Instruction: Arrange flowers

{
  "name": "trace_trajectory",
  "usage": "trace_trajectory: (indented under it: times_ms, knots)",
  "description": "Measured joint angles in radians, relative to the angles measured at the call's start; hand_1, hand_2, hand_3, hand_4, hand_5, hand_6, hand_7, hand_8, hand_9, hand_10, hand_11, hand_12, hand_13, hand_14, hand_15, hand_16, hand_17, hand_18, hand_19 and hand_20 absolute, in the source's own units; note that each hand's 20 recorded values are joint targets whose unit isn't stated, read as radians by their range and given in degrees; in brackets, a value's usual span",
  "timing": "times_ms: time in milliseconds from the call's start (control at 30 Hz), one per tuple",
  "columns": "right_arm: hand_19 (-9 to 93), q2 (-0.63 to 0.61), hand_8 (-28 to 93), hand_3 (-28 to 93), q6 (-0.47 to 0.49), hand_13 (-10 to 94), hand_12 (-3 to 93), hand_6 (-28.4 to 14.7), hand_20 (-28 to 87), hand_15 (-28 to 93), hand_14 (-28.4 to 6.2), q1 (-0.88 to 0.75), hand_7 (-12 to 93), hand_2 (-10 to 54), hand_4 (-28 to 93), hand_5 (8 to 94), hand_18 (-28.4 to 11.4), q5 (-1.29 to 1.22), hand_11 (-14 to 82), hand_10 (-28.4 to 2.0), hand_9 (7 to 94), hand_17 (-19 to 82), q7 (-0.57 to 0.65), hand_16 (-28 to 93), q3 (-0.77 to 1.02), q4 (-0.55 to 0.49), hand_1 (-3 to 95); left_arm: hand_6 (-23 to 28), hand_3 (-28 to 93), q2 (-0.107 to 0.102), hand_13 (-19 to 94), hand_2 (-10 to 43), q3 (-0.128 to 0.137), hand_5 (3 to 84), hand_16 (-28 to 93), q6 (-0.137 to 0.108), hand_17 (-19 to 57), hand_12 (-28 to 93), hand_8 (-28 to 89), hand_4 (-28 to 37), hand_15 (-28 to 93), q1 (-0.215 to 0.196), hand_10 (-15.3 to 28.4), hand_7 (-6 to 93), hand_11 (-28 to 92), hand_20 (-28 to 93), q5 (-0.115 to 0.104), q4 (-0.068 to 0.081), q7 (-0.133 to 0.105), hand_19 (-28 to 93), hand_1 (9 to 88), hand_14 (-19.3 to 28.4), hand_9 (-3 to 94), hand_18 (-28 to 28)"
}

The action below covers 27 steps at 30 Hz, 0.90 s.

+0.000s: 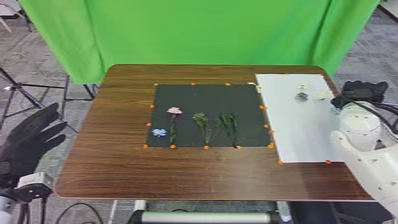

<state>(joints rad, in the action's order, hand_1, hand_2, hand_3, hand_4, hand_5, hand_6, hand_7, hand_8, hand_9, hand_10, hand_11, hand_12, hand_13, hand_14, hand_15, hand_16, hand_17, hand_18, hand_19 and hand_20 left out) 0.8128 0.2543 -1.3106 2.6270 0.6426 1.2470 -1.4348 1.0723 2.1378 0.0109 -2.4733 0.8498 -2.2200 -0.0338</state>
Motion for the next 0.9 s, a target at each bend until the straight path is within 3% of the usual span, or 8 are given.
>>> trace_trajectory:
  times_ms: [300, 433, 467, 533, 567, 733, 900]
  knots:
    - [68, 0.002, -14, 86, 0.033, 54, 23.6, -3.2, 48, 52, -8.2, -0.05, 35, -7.1, -28, 43.4, -20.6, -0.043, 26.3, -11.8, 53.0, 14, -0.039, 20, 0.027, -0.004, 23.7, 0.8, 70, 0.0, 14, -3.3, -0.001, 21.4, 5, 0.001, -10.5, 19, -9, -28.3, 18, 0.004, 8.6, 18.7, 12, 8, 0.001, -0.001, 0.001, 38, 22.8, 11.7, 17.6, 19.3]
    - [72, 0.003, -14, 86, 0.02, 64, 24.0, 0.8, 48, 53, -5.2, -0.058, 42, -6.6, -28, 50.3, -19.5, -0.044, 31.1, -9.4, 63.8, 20, -0.063, 22, 0.024, 0.005, 31.8, 0.8, 70, 0.002, 14, -3.3, -0.001, 21.4, 5, 0.0, -10.5, 19, -9, -28.3, 18, 0.004, 8.6, 18.7, 12, 8, 0.001, -0.001, 0.0, 38, 22.7, 11.7, 17.6, 19.3]
    - [73, 0.003, -5, 82, 0.005, 67, 30.2, 1.1, 48, 54, -4.8, -0.058, 46, -6.3, -28, 52.7, -19.5, -0.047, 28.8, -8.0, 68.6, 22, -0.065, 24, 0.021, 0.011, 36.6, 0.8, 70, 0.002, 14, -3.3, -0.001, 21.4, 5, 0.0, -10.5, 19, -9, -28.3, 19, 0.004, 8.6, 18.8, 12, 8, 0.001, -0.001, 0.0, 38, 22.7, 11.7, 17.6, 19.3]
    - [76, 0.004, 1, 80, -0.04, 73, 42.9, 2.6, 47, 57, -4.2, -0.059, 52, -5.4, -28, 58.2, -19.3, -0.059, 20.0, -6.0, 77.0, 26, -0.065, 27, 0.016, 0.025, 44.0, 0.8, 70, 0.003, 14, -3.4, -0.001, 21.4, 5, 0.0, -10.5, 19, -9, -28.3, 19, 0.003, 8.6, 18.9, 12, 8, 0.001, -0.001, 0.0, 38, 22.7, 11.7, 17.6, 19.3]
    - [77, 0.005, 3, 81, -0.07, 74, 45.2, 3.2, 48, 58, -4.2, -0.062, 53, -5.3, -28, 60.8, -19.4, -0.066, 22.6, -6.1, 80.5, 27, -0.065, 27, 0.015, 0.03, 45.5, 0.8, 70, 0.004, 14, -3.4, -0.001, 21.4, 5, 0.0, -10.5, 19, -10, -28.3, 19, 0.003, 8.6, 18.9, 12, 8, 0.001, -0.001, 0.0, 38, 22.7, 11.7, 17.6, 19.3]
    - [78, 0.005, 2, 84, -0.227, 76, 48.1, 3.3, 48, 63, -4.8, -0.083, 53, -7.5, -28, 65.8, -19.6, -0.057, 26.9, -6.0, 83.9, 28, -0.073, 29, 0.009, 0.041, 46.2, 0.8, 70, 0.008, 14, -3.4, -0.001, 21.5, 5, -0.001, -10.5, 18, -10, -28.3, 19, 0.001, 8.6, 18.9, 12, 8, 0.001, -0.002, -0.001, 38, 22.7, 11.7, 17.6, 19.3]
    - [79, 0.005, 2, 85, -0.253, 76, 48.4, 2.9, 49, 64, -5.0, -0.087, 53, -8.6, -28, 67.4, -19.8, -0.035, 27.0, -6.1, 84.7, 28, -0.091, 29, -0.004, 0.016, 46.1, 0.9, 70, 0.014, 14, -3.3, 0.003, 21.5, 5, -0.001, -10.5, 19, -10, -28.3, 19, -0.007, 8.6, 18.9, 12, 8, 0.001, -0.007, -0.001, 38, 22.7, 11.7, 17.6, 19.3]
